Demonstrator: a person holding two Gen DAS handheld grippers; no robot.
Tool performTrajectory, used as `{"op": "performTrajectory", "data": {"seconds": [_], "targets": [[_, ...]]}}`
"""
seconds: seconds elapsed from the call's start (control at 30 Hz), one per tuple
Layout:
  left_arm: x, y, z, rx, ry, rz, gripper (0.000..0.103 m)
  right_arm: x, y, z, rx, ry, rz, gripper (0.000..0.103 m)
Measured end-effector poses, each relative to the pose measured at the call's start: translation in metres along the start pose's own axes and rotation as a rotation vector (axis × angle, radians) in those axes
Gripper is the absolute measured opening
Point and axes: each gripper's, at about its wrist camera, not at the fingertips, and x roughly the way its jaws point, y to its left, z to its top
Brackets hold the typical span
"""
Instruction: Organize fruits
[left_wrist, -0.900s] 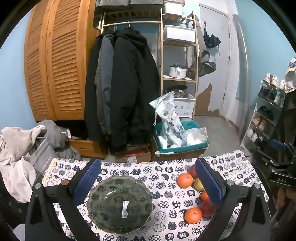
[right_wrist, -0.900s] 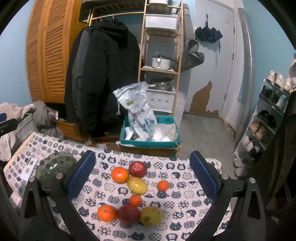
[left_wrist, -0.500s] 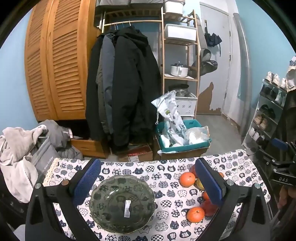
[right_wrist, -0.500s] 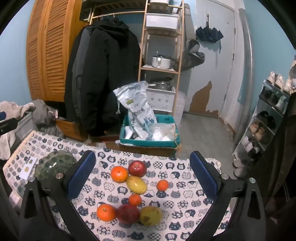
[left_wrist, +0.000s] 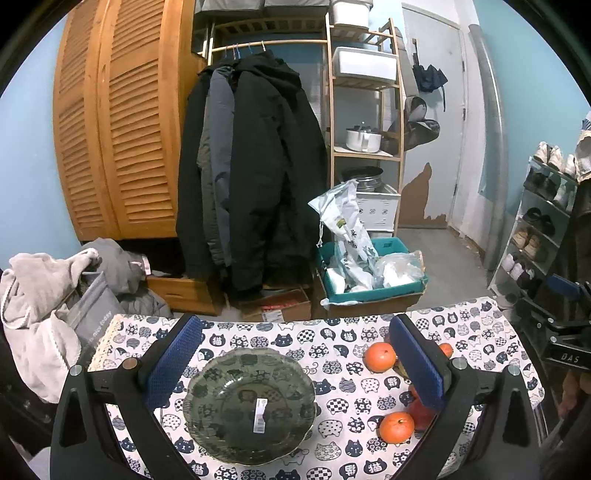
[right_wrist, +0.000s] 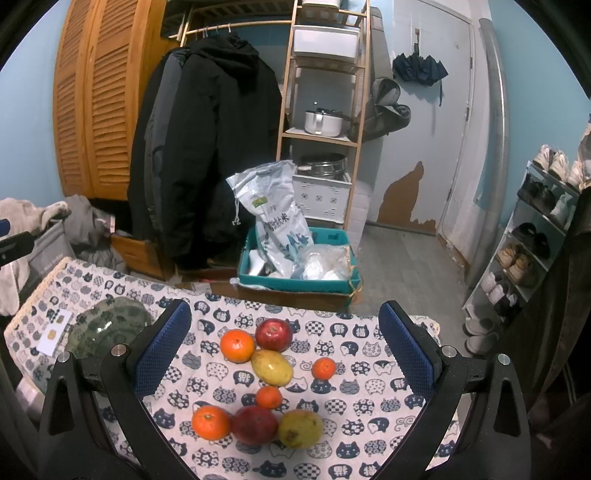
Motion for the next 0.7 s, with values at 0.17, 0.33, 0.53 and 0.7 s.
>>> {"op": "performTrajectory", "data": {"seconds": [0.17,0.33,0.53,0.7], "targets": [[0.001,0.000,-0.001,0.003,0.002,0.005,0.102,0.001,-0.002,-0.003,-0.001,-0.002,-0.003,0.100],[0.001,0.001,0.000,-0.004,-0.002,0.013,0.102,0.003,-0.008,-0.008,0.003,-0.014,-0.016,0.100],[0.000,0.003,-0.002,-0.009,-0.003,0.017,0.102,-0.001,-0.002,-0.001,-0.004,-0.013,-0.034,0.100],[0.000,0.003,-0.002,-0.010,-0.002,0.014,0.102,-0.003,-0.002,0.001,0.003,-0.015,-0.045,0.100]]}}
